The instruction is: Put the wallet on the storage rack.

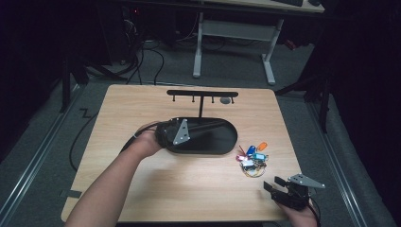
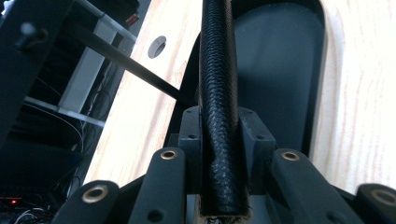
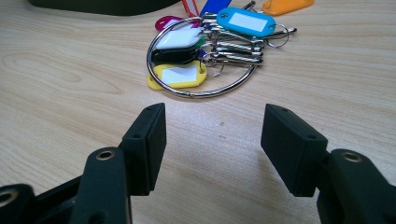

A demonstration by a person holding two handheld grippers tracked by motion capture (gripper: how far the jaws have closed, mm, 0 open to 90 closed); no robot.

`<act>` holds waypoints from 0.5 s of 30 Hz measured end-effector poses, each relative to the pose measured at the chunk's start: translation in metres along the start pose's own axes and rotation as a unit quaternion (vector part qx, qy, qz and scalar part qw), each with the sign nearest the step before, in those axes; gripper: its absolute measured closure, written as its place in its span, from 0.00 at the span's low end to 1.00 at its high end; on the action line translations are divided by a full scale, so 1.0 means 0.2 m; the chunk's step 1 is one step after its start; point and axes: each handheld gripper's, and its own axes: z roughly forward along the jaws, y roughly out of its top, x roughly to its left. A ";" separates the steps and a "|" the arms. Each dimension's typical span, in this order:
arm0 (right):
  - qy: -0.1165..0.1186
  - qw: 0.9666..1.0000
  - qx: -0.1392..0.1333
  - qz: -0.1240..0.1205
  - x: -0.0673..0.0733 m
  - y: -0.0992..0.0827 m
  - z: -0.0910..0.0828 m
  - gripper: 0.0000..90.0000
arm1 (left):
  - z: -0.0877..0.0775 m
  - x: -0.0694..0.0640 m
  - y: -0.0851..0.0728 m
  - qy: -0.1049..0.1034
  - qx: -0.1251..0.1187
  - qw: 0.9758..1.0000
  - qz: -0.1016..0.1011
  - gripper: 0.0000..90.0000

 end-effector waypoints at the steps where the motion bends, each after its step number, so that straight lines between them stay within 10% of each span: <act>1: 0.000 1.000 0.000 0.000 0.00 0.00 0.00 0.46 | 0.02 0.00 0.00 -0.002 0.001 1.000 -0.001 0.83; 15: -0.001 1.000 0.003 0.002 0.00 0.00 0.01 0.46 | 0.12 0.02 -0.04 -0.005 0.005 1.000 -0.011 0.82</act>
